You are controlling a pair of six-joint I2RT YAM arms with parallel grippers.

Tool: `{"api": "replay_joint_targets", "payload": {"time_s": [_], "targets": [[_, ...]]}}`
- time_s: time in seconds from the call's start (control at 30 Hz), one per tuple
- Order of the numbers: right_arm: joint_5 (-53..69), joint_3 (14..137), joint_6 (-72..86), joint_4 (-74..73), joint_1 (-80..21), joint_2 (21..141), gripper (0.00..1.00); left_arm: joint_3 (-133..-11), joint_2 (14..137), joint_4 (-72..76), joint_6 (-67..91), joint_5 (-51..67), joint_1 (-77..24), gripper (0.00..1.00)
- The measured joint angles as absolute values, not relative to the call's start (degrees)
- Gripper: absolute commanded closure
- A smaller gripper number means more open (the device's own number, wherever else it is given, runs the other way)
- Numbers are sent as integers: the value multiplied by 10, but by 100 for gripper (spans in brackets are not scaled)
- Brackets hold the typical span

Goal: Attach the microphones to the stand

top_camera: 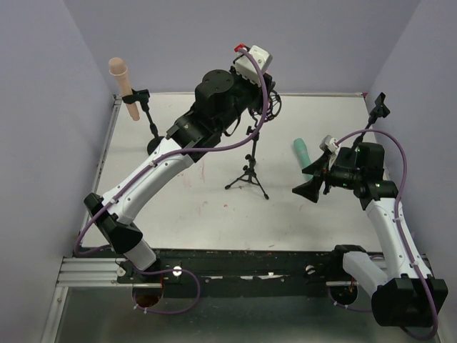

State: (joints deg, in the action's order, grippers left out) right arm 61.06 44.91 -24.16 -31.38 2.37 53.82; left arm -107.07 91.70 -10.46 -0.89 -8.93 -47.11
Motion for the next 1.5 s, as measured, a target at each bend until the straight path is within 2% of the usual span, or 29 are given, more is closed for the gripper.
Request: {"api": "replay_joint_targets", "payload": {"time_s": [0.23, 0.47, 0.5, 0.7, 0.83, 0.93, 1.17, 1.37, 1.5], "targets": [[611, 449, -242, -314, 23, 538, 0, -1064, 911, -103, -22, -85, -471, 99], [610, 449, -245, -314, 23, 539, 0, -1001, 899, -82, -17, -76, -470, 96], [610, 449, -245, -314, 24, 540, 0, -992, 899, -80, -15, -72, -469, 93], [610, 449, -246, -314, 24, 540, 0, -957, 899, -73, 14, -65, -462, 49], [610, 449, -246, -314, 23, 540, 0, -950, 899, -68, 30, -64, -461, 28], [610, 448, -246, -314, 23, 541, 0, -952, 898, -69, 45, -64, -458, 17], [609, 446, -248, -314, 24, 544, 0, -977, 877, -84, 64, -64, -458, 1], [608, 445, -251, -314, 24, 547, 0, -958, 813, -91, 68, -61, -458, 1], [607, 444, -252, -314, 23, 547, 0, -862, 716, -69, 74, -45, -456, 1]]}}
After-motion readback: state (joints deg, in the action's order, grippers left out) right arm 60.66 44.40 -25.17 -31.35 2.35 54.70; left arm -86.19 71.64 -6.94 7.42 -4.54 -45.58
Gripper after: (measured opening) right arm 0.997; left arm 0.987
